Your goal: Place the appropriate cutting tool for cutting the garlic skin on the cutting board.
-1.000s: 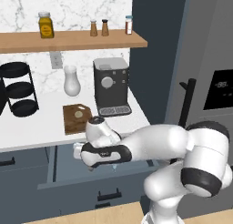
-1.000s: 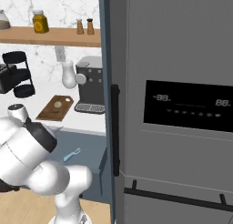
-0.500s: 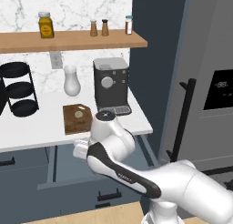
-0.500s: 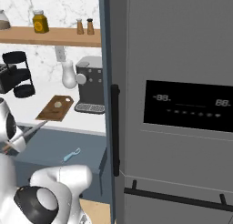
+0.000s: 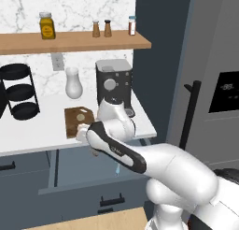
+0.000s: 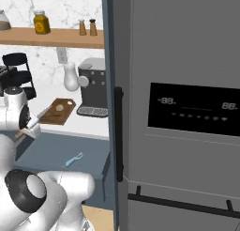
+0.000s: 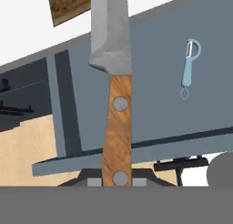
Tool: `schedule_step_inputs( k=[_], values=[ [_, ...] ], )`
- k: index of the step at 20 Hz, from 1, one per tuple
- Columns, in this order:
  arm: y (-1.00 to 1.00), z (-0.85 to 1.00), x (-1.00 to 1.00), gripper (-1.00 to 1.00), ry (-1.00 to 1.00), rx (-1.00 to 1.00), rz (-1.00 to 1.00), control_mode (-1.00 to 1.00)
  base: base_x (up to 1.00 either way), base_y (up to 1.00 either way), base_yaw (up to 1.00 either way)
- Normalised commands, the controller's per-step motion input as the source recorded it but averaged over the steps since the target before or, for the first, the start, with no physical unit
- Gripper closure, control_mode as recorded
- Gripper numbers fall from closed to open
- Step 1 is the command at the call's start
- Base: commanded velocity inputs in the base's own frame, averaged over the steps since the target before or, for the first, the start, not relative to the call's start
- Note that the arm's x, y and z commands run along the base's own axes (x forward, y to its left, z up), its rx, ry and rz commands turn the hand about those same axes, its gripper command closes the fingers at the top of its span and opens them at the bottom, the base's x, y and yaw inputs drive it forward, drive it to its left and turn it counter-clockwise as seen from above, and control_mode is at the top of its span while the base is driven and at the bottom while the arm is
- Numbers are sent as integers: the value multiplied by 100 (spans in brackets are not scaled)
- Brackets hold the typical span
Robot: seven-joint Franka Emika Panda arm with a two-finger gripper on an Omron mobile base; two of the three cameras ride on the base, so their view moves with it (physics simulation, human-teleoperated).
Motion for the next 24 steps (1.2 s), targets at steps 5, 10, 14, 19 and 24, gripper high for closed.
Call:
schedule_step_inputs(
  k=[5, 10, 14, 19, 24],
  values=[
    [49, 3, 97, 100, 11, -8, 31, -100, 0, 0, 0],
    [85, 0, 100, 100, 22, -21, 21, -100, 0, 0, 0],
    [44, 0, 94, 100, 16, -22, 20, -100, 0, 0, 0],
    [8, -6, 69, 100, 13, -16, 9, -100, 0, 0, 0],
    [0, -48, 28, 100, 8, -7, 1, -100, 0, 0, 0]
  ],
)
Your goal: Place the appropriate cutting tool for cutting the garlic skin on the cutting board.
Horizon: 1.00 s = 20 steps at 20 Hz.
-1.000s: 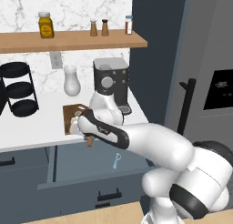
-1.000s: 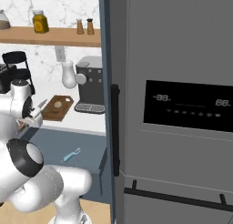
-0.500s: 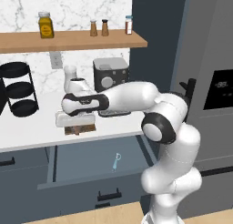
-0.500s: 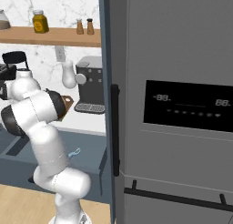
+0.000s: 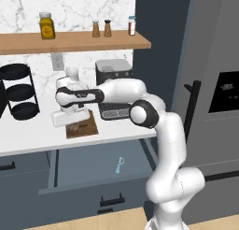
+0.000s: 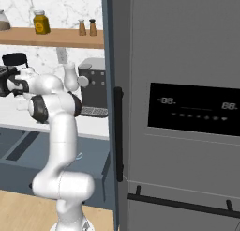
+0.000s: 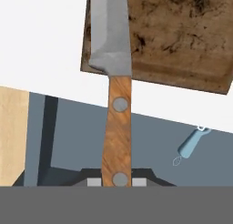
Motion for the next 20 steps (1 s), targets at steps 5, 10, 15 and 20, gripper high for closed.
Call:
schedule_step_inputs(
  k=[5, 10, 15, 20],
  values=[
    [-12, -51, 5, 100, 2, -1, 0, -100, 0, 0, 0],
    [-47, -29, 1, 100, 0, 0, 0, -100, 0, 0, 0],
    [-57, -38, 2, 100, -2, 0, 0, -100, 0, 0, 0],
    [-11, -38, 12, 100, -7, 1, 0, -100, 0, 0, 0]
  ],
)
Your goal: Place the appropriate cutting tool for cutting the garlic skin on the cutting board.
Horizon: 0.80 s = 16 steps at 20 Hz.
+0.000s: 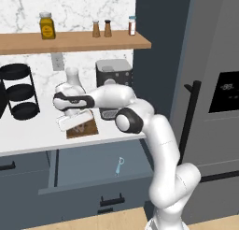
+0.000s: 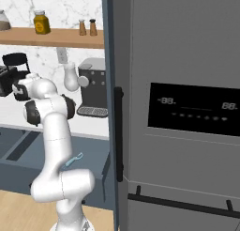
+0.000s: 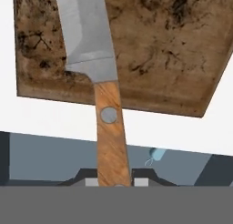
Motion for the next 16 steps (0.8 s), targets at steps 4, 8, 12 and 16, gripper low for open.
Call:
schedule_step_inputs(
  k=[4, 8, 12, 16],
  values=[
    [-11, -22, 31, 100, -10, 2, 0, -100, 0, 0, 0],
    [-1, -10, 41, 100, -9, 4, 0, -100, 0, 0, 0],
    [-3, -10, 28, 100, -9, 5, 0, -100, 0, 0, 0],
    [0, -18, 26, 100, -6, 4, 0, -100, 0, 0, 0]
  ],
)
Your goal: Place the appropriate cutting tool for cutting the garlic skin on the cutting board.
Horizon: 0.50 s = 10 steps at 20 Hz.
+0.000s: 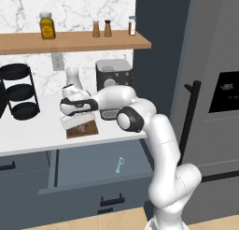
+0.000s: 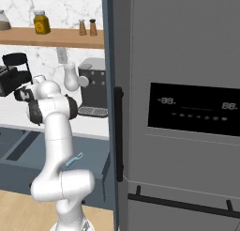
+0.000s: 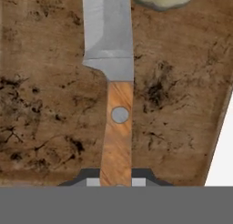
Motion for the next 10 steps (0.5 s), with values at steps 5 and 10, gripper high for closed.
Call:
schedule_step_inputs(
  k=[5, 10],
  values=[
    [0, -18, 18, 100, -5, 2, 0, -100, 0, 0, 0],
    [0, -2, 27, 100, -5, 2, 0, -100, 0, 0, 0]
  ],
)
